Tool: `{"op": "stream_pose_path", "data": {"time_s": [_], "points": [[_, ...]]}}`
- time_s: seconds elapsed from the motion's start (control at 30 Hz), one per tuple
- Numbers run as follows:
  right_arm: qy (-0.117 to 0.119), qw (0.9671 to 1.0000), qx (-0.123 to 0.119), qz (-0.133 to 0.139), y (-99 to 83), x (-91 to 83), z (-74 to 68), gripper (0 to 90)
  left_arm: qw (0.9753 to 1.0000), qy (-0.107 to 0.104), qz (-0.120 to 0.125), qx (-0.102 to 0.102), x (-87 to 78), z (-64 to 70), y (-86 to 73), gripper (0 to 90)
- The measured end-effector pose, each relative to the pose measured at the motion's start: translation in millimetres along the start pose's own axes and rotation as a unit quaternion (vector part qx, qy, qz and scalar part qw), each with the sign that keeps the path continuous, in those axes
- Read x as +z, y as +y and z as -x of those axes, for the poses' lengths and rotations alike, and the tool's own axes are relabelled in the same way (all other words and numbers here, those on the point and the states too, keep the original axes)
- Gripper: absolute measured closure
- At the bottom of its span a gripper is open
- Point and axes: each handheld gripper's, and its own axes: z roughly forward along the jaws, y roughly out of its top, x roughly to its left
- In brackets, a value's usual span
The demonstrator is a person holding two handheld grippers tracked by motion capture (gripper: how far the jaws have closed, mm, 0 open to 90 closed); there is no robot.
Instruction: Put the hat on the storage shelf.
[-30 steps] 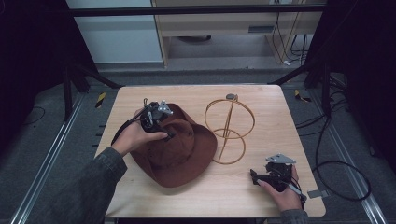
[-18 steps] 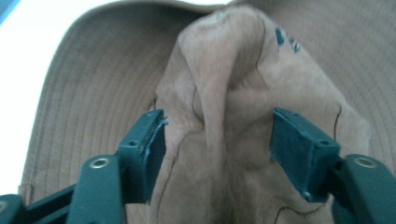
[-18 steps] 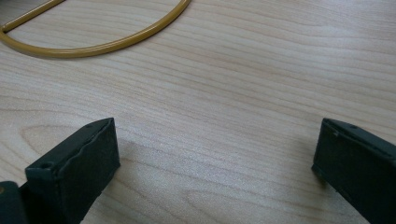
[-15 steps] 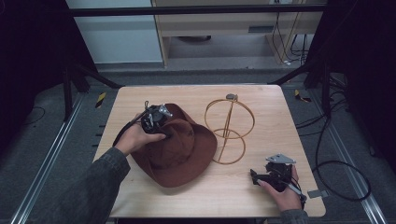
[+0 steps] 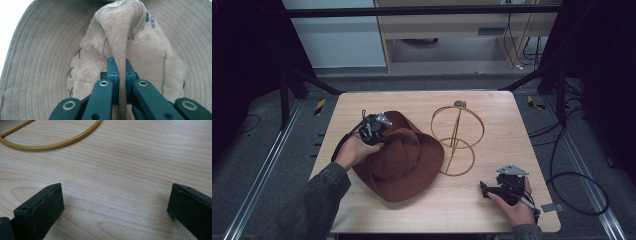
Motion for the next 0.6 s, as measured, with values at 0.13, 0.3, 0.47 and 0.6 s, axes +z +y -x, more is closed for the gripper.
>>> {"op": "stream_pose_path", "data": {"time_s": [0.13,0.3,0.47,0.6], "points": [[0.0,1.0,0.0,0.0,0.0,0.0,0.0,0.5,0.9997,0.01,0.022,-0.007,-19.0,0.5,-4.5,88.4],[0.0,1.0,0.0,0.0,0.0,0.0,0.0,0.5,0.9989,0.021,0.039,-0.017,-41.8,-2.6,-9.6,88.3],[0.0,1.0,0.0,0.0,0.0,0.0,0.0,0.5,0.9982,0.028,0.048,-0.025,-63.9,-7.9,-12.3,88.4],[0.0,1.0,0.0,0.0,0.0,0.0,0.0,0.5,0.9968,0.038,0.064,-0.028,-84.8,-7.8,-12.0,88.4]]}}
